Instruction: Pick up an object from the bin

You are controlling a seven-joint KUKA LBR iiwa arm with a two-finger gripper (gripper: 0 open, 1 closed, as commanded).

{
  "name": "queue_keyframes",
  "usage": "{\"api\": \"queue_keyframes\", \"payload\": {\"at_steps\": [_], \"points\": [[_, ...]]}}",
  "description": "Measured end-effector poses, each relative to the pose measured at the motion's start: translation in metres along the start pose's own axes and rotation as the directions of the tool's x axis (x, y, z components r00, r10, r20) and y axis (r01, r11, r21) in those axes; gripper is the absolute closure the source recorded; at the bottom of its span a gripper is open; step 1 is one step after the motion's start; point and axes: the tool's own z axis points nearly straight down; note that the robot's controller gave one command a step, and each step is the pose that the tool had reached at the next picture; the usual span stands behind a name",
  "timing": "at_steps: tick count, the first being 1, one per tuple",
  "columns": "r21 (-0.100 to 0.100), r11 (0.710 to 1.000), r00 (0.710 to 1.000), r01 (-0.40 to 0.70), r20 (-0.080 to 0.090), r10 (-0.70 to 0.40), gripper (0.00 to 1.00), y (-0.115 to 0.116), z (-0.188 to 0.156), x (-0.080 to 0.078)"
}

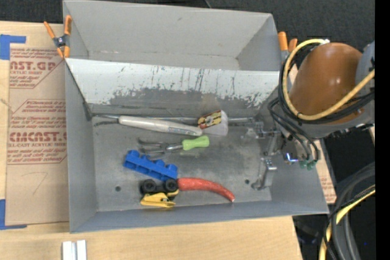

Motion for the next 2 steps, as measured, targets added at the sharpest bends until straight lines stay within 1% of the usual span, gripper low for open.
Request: {"api": "queue_keyframes", "payload": {"at_steps": [1,2], "points": [[0.001,1.0,1.0,0.001,0.009,-0.001,0.0,0.0,-0.004,-0.002],[-0.002,1.0,1.0,-0.002,0.01,0.002,0.0,0.067,0.136,-0.007]]}}
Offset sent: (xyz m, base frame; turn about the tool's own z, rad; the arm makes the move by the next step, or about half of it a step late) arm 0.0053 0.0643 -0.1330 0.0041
